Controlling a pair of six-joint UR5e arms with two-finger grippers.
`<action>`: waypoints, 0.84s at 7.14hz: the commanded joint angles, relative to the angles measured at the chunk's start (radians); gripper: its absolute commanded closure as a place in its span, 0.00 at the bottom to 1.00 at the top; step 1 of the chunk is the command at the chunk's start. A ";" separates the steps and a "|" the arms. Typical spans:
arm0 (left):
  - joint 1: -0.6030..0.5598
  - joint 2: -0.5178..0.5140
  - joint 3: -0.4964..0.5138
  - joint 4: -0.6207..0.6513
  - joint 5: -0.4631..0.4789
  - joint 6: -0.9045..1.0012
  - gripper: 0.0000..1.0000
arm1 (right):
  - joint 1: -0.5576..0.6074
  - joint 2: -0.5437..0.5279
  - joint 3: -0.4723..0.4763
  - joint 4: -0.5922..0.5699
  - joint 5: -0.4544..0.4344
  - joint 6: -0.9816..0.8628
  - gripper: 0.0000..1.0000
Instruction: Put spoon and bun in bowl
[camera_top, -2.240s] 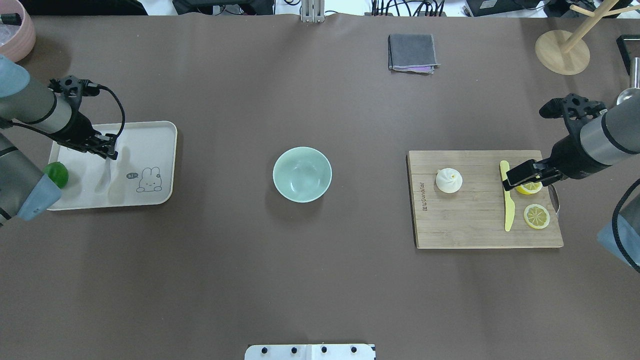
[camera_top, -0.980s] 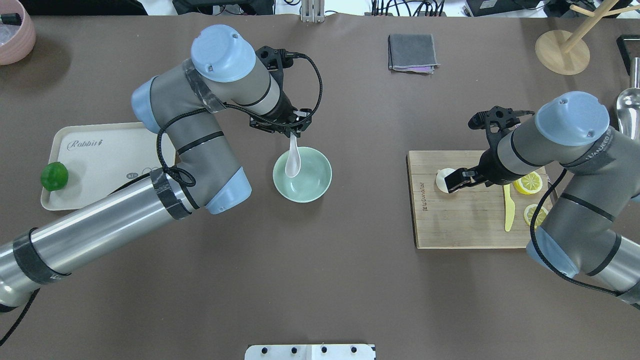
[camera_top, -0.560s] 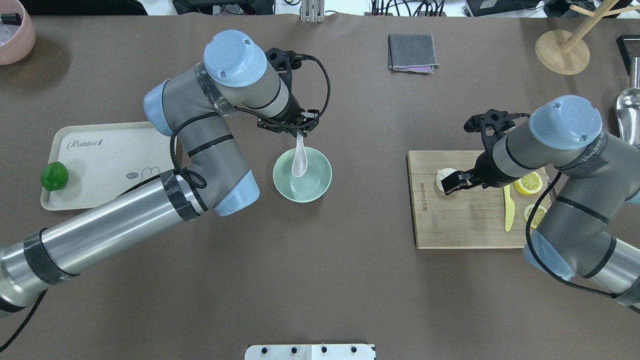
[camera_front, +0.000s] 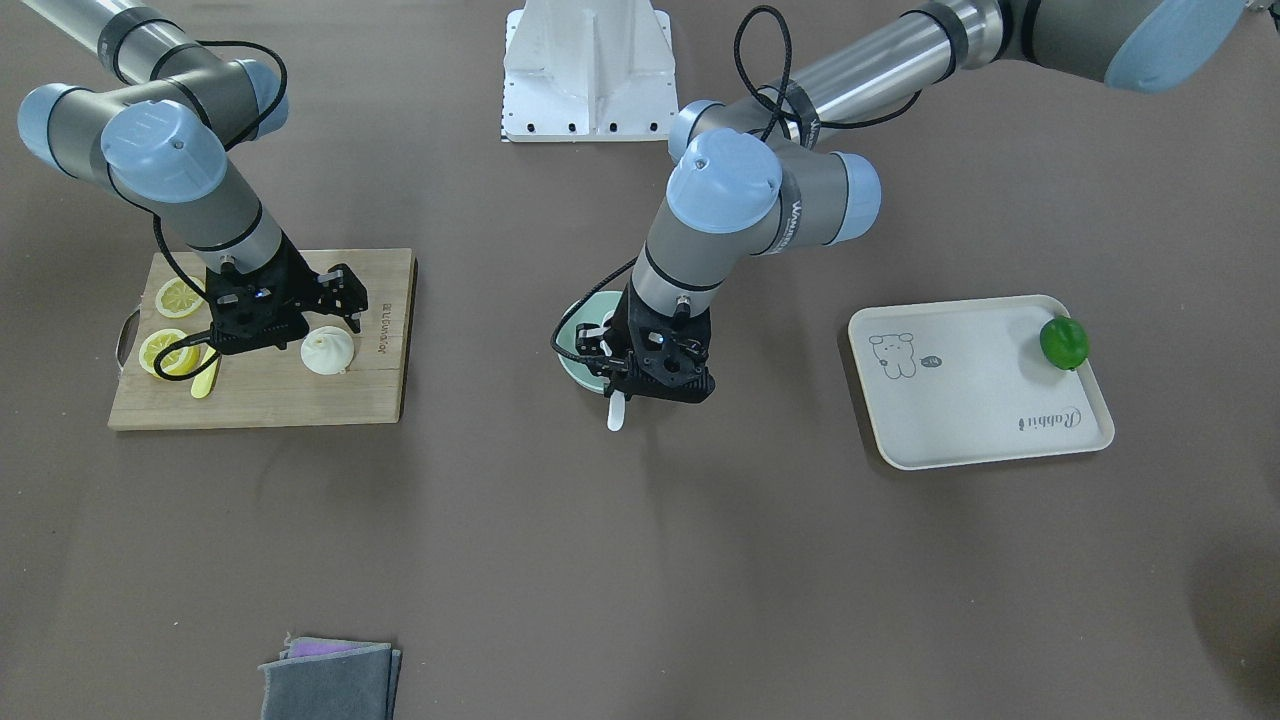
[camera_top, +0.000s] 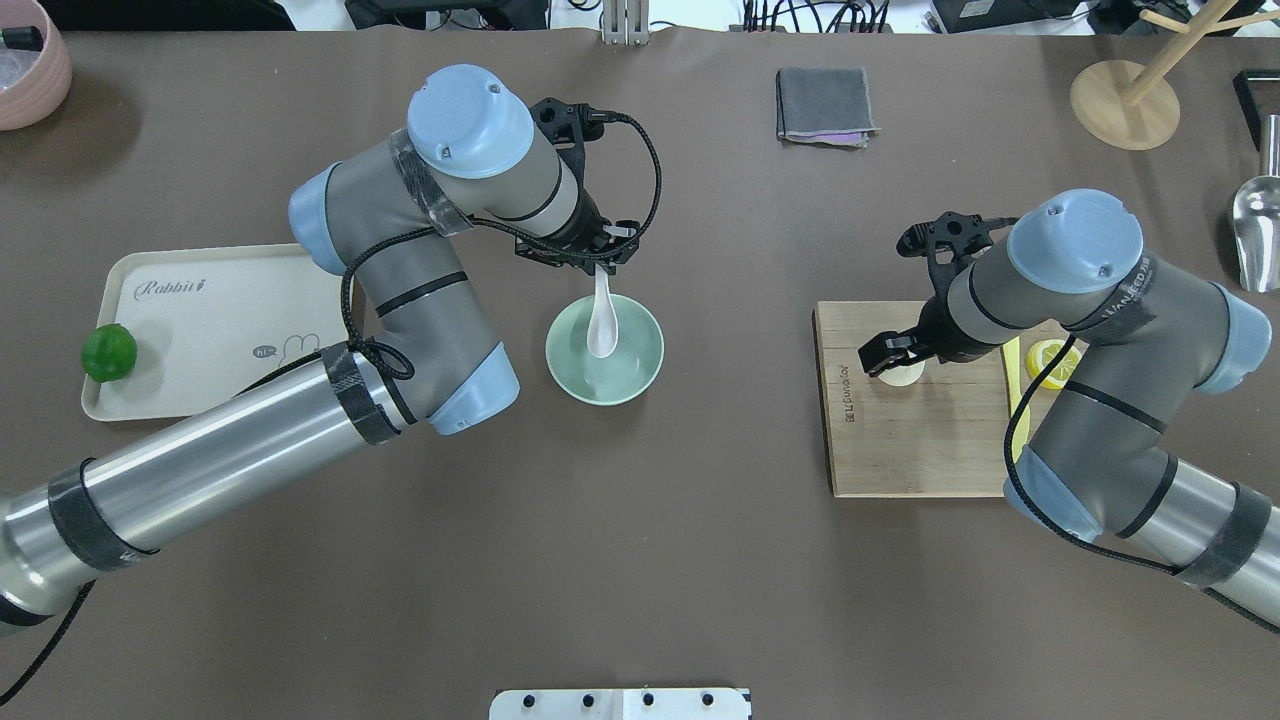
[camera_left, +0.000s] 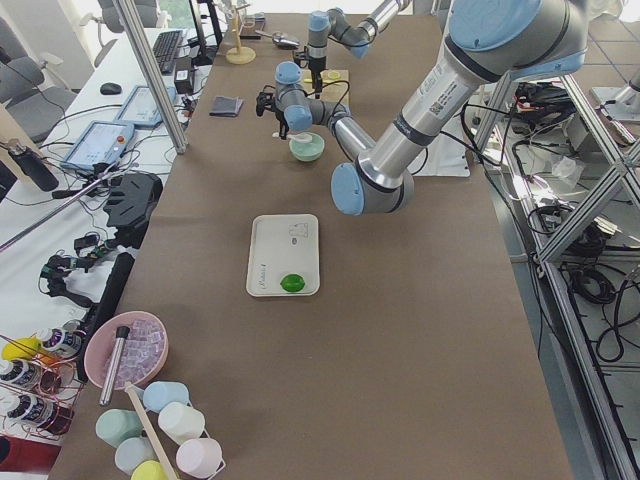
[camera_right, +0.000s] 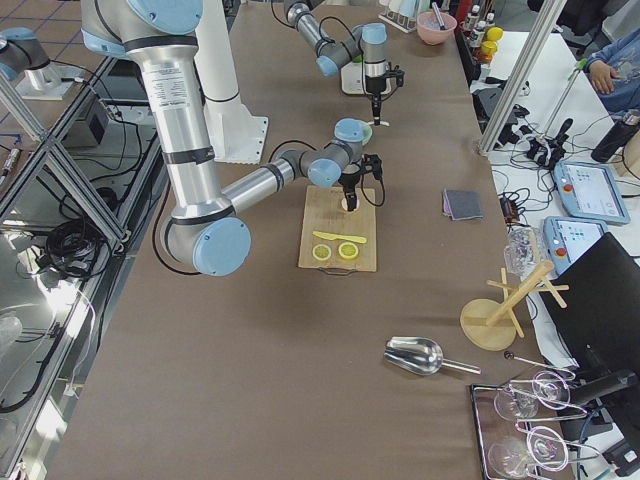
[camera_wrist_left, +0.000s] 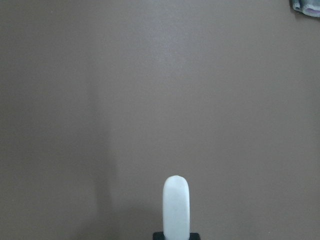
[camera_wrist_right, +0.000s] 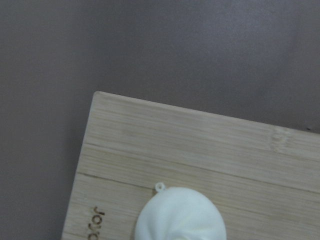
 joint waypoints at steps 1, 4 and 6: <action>-0.001 0.002 -0.001 -0.018 0.000 0.003 0.19 | 0.000 0.007 -0.010 0.000 -0.024 0.000 0.29; -0.003 0.006 -0.001 -0.024 0.000 0.001 0.17 | 0.001 0.005 0.002 0.000 -0.018 0.000 0.90; -0.013 0.006 -0.018 -0.023 -0.006 0.006 0.17 | 0.003 0.019 0.063 -0.017 -0.014 0.014 0.99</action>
